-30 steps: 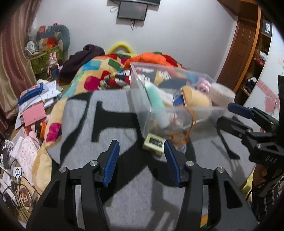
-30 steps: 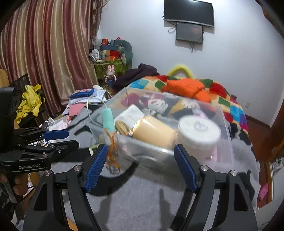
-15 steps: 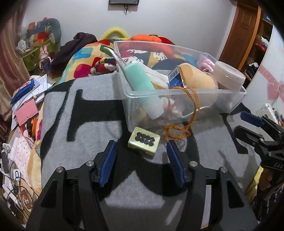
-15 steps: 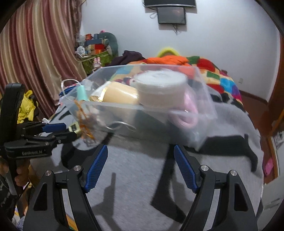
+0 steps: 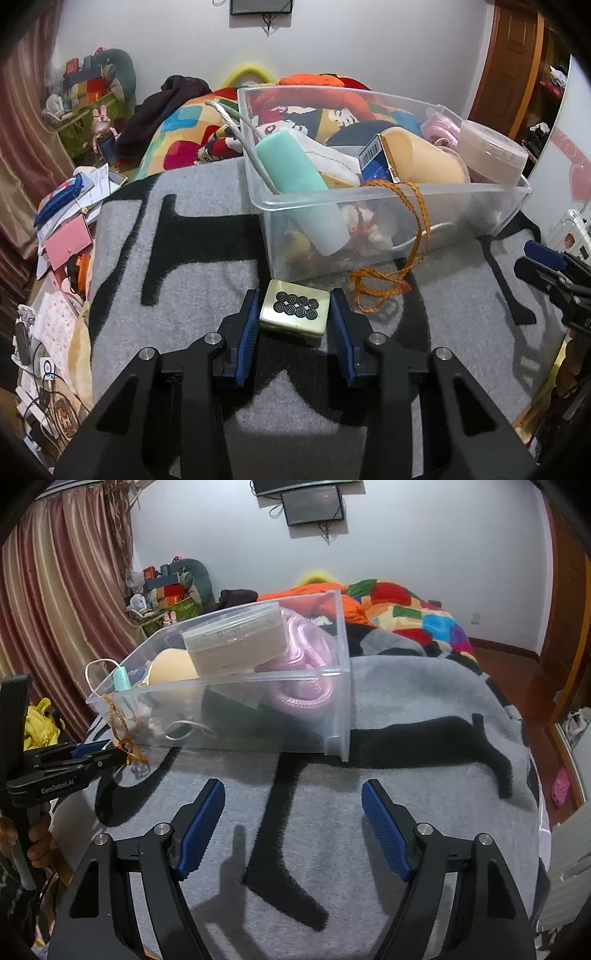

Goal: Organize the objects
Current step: 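Grasp the white dotted tile with the left gripper while the right grasps the orange cord, then lower the tile into the box with the left gripper while the right tucks the cord in, then open both grippers and withdraw from the clear box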

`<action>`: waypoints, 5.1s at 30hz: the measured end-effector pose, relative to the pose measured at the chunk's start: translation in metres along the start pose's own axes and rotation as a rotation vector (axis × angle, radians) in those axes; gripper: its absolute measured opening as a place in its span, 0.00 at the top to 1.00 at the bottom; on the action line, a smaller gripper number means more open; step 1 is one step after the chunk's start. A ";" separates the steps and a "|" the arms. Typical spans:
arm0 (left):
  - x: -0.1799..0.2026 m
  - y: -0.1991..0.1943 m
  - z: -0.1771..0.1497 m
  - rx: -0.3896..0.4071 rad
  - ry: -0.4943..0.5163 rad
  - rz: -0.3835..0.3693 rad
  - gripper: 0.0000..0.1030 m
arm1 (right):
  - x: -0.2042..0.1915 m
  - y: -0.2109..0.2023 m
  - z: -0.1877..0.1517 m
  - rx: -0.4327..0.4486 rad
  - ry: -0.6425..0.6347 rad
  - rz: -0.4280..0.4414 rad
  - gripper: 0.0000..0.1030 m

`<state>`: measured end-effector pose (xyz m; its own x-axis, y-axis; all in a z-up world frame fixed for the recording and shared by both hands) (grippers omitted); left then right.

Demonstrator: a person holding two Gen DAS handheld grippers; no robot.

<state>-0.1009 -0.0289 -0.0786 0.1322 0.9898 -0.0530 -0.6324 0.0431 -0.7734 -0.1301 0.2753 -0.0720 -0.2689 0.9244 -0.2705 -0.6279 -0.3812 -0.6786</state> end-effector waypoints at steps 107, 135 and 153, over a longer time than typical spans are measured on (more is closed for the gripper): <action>-0.034 -0.044 0.073 0.210 -0.025 -0.130 0.64 | -0.138 0.028 0.026 -0.082 -0.219 0.308 0.93; -0.047 -0.047 0.074 0.221 -0.045 -0.121 0.64 | -0.147 0.036 0.041 -0.101 -0.138 0.530 0.96; -0.019 -0.023 0.073 0.160 0.007 -0.170 0.64 | -0.128 0.058 0.095 -0.003 -0.135 0.283 0.96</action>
<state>-0.1440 -0.0388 -0.0137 0.2521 0.9655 0.0650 -0.7134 0.2308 -0.6616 -0.2011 0.1339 -0.0121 -0.5272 0.7714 -0.3563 -0.5122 -0.6231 -0.5911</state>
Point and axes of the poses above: each gripper's, at about its wrist camera, not at the fingertips, and y roughly the way its jaws point, x to its right, z to its top, the point moved 2 cm from there along y, roughly the way its jaws point, and after that the axes turned 9 degrees about y, right-handed, at the moved point
